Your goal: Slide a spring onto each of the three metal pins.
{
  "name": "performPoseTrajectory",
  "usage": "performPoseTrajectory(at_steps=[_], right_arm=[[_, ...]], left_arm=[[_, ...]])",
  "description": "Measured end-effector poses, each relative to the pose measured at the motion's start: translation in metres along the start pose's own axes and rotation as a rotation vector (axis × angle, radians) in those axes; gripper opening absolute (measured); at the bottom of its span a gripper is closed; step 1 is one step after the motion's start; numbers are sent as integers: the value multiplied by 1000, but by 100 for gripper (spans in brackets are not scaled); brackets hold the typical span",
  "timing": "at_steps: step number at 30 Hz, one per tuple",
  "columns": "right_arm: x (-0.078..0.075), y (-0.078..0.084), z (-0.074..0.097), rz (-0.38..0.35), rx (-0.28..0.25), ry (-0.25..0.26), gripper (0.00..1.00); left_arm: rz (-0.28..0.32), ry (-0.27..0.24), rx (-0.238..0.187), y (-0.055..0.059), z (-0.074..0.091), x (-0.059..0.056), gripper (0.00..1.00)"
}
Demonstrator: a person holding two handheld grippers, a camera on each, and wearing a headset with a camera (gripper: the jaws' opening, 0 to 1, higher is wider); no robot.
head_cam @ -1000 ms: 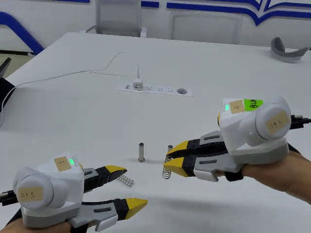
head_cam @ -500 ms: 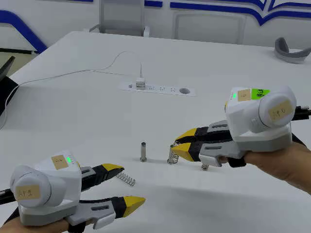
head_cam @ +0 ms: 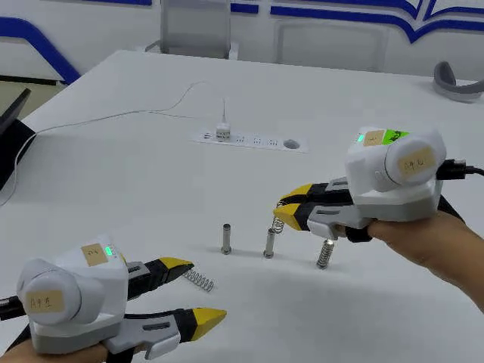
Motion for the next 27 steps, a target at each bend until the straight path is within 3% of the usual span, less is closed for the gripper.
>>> performPoseTrajectory(at_steps=[5,27], right_arm=[[-8,6,-7,-5,11,18,11],[-11,20,-23,-36,35,21,11]], left_arm=[[3,-6,0,0,1,0,50],[11,-26,6,3,7,2,49]])
Point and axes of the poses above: the centre of the closed fingertips' face, and the gripper's own axes: z roughly backward along the fingers, x roughly to its left, y roughly out of its underside, the point moved 3 cm from there along z, roughly backward along the fingers, and after that the axes turned 5 degrees about -x, right-handed, at the moved point
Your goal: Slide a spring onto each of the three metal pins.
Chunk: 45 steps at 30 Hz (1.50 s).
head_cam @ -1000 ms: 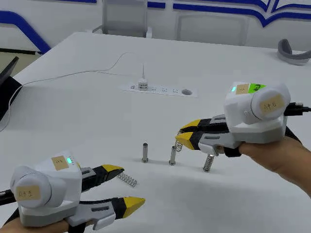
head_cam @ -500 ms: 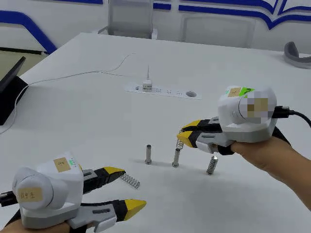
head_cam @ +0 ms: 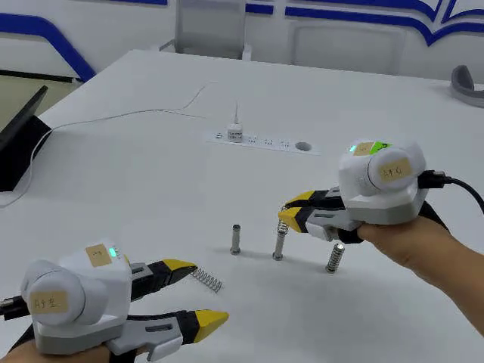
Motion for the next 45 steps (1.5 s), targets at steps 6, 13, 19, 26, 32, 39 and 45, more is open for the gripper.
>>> performPoseTrajectory(at_steps=[6,13,19,26,32,39,45], right_arm=[[-1,3,-2,-9,0,2,11],[-1,7,-5,-14,2,1,11],[-1,13,-8,-20,5,5,12],[1,20,-12,-22,11,11,12],[2,25,-15,-24,21,13,12],[3,32,-18,-34,34,14,12],[5,36,-21,-35,46,10,12]], left_arm=[[2,-5,2,1,0,2,49],[6,-4,4,3,0,2,49],[8,-5,6,4,0,4,49],[11,-3,8,5,-1,4,49],[13,-4,9,5,-1,5,49],[16,-5,8,5,-1,6,48],[15,-3,9,5,-2,5,48]])
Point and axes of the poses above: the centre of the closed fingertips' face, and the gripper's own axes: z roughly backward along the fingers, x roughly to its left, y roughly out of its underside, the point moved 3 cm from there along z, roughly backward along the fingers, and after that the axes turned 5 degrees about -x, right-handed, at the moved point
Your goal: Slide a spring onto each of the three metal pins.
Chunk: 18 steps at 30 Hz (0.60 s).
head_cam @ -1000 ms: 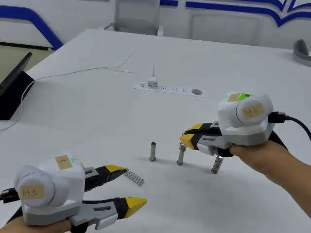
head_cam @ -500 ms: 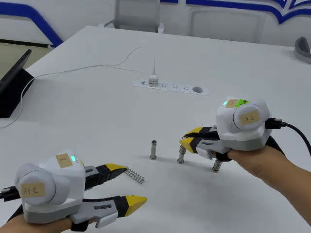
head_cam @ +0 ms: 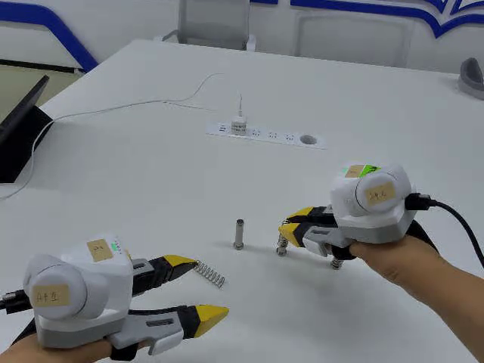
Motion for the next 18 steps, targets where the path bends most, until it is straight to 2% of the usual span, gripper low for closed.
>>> performPoseTrajectory(at_steps=[18], right_arm=[[2,12,-7,-11,32,-10,12]], left_arm=[[12,-6,2,4,2,0,48]])
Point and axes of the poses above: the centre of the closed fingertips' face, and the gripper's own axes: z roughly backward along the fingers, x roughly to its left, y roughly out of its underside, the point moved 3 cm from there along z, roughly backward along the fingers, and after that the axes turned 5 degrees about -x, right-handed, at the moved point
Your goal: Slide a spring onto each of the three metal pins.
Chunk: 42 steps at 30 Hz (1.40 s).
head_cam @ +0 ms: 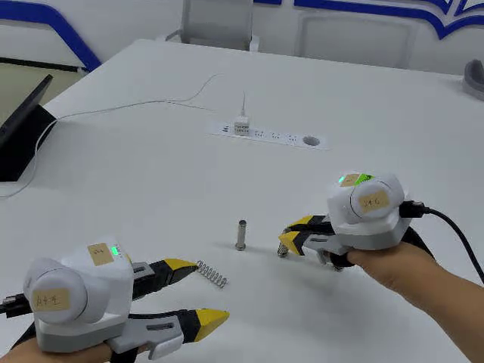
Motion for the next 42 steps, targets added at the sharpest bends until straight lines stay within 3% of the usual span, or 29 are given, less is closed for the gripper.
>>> performPoseTrajectory(at_steps=[16,26,42], right_arm=[[-1,3,2,-9,3,7,15],[2,4,13,-10,-5,22,16],[30,6,22,-7,-11,0,16]], left_arm=[[-3,0,-2,0,-1,1,49],[-10,0,-7,-3,-1,4,49],[-23,5,-10,-6,1,6,49]])
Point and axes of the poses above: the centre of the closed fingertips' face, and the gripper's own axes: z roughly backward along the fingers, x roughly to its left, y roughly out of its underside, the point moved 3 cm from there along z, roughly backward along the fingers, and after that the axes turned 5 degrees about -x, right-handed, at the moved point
